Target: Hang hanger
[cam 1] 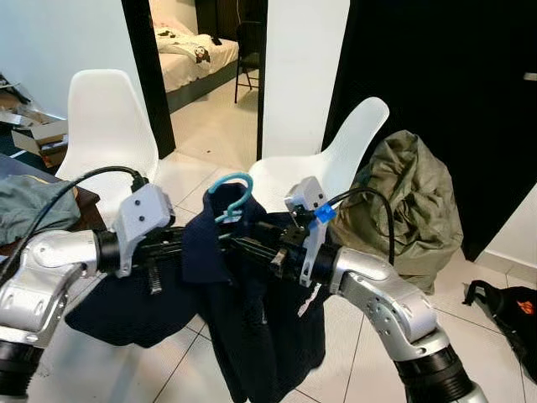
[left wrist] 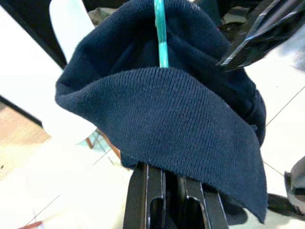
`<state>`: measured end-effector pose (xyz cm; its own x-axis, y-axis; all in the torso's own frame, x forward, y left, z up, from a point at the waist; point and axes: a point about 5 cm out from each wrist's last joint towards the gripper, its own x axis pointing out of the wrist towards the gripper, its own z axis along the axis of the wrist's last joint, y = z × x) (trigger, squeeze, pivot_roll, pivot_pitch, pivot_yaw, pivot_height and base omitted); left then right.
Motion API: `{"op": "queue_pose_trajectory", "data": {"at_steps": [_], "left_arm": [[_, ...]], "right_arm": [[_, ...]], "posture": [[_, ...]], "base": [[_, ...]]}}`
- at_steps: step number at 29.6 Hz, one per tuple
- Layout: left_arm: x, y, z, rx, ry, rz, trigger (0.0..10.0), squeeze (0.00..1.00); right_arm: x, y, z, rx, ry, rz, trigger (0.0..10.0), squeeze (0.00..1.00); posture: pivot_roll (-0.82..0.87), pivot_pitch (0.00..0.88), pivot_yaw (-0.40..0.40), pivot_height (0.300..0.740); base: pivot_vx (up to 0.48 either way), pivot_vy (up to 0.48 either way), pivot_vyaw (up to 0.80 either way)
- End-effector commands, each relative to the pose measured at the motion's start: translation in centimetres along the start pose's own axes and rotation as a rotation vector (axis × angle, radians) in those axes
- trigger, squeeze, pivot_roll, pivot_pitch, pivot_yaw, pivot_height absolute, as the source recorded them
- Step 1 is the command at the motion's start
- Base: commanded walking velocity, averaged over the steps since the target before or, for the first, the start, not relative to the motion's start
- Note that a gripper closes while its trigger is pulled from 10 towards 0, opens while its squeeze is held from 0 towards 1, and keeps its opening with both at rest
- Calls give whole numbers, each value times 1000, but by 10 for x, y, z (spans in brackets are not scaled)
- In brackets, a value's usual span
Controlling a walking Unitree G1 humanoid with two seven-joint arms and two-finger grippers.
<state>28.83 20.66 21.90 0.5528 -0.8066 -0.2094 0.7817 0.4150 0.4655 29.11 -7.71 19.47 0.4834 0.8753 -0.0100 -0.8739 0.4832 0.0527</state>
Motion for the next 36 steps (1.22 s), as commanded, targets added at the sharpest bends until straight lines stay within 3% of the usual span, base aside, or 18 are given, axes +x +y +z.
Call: {"op": "queue_pose_trajectory", "data": {"at_steps": [1, 2, 5, 6, 7, 8, 9, 10, 11, 13, 14, 15, 18, 20, 26, 36], "left_arm": [[-21, 17, 8, 35, 6, 13, 10000, 0], [-33, 26, 14, 46, 12, 22, 10000, 0], [-33, 26, 14, 46, 12, 22, 10000, 0], [-42, 31, 19, 54, 10, 27, 10000, 0], [-42, 31, 19, 54, 10, 27, 10000, 0], [-50, 35, 26, 53, -10, 22, 10000, 0], [-50, 35, 26, 53, -10, 22, 10000, 0], [-55, 36, 32, 44, -42, 6, 10000, 0], [-55, 36, 32, 44, -42, 6, 10000, 0], [-61, 38, 43, 38, -99, -11, 10000, 0], [-61, 38, 43, 38, -99, -11, 10000, 0], [-63, 38, 47, 36, -125, -14, 10000, 0], [-64, 39, 50, 38, -145, -19, 10000, 0], [-67, 39, 57, 41, -183, -37, 10000, 0], [-73, 40, 64, 41, -223, -62, 10000, 0], [-82, 46, 75, 62, -235, -86, 10000, 0]], "right_arm": [[-20, -15, 8, -2, -41, -30, 10000, 1000], [-35, -20, 16, -5, -81, -14, 10000, 1000], [-35, -20, 16, -5, -81, -14, 10000, 1000], [-47, -22, 23, -9, -117, 9, 10000, 1000], [-47, -22, 23, -9, -117, 9, 10000, 1000], [-62, -25, 31, -1, -166, 35, 10000, 1000], [-62, -25, 31, -1, -166, 35, 10000, 1000], [-75, -27, 37, 6, -203, 62, 10000, 1000], [-75, -27, 37, 6, -203, 62, 10000, 1000], [-90, -29, 45, 16, -253, 94, 10000, 1000], [-90, -29, 45, 16, -253, 94, 10000, 1000], [-93, -30, 45, 10, -250, 93, 10000, 925], [-94, -33, 44, -3, -224, 73, 10000, 925], [-92, -45, 32, -52, -90, -5, 10000, 0], [-94, -57, 21, -114, 49, -70, 10000, 0], [-104, -62, 27, -157, 95, -50, 10000, 0]], "posture": [[30, 0, -24, 740], [29, 0, -26, 740], [29, 0, -26, 740], [28, 0, -26, 740], [28, 0, -26, 740], [23, 0, -36, 740], [23, 0, -36, 740], [22, 0, -41, 740], [22, 0, -41, 740], [20, 0, -42, 740], [20, 0, -42, 740], [19, 0, -47, 740], [18, 0, -51, 740], [14, 0, -55, 740], [13, 0, -60, 740], [11, 0, -62, 740]], "base": [[0, 0, 0], [0, 0, 0], [0, 0, 0], [0, 0, 0], [0, 0, 0], [0, 0, 0], [0, 0, 0], [0, 0, 0], [0, 0, 0], [0, 0, 0], [0, 0, 0], [0, 0, 0], [0, 0, 0], [0, 0, 0], [0, 0, 0], [0, 0, 0]]}}
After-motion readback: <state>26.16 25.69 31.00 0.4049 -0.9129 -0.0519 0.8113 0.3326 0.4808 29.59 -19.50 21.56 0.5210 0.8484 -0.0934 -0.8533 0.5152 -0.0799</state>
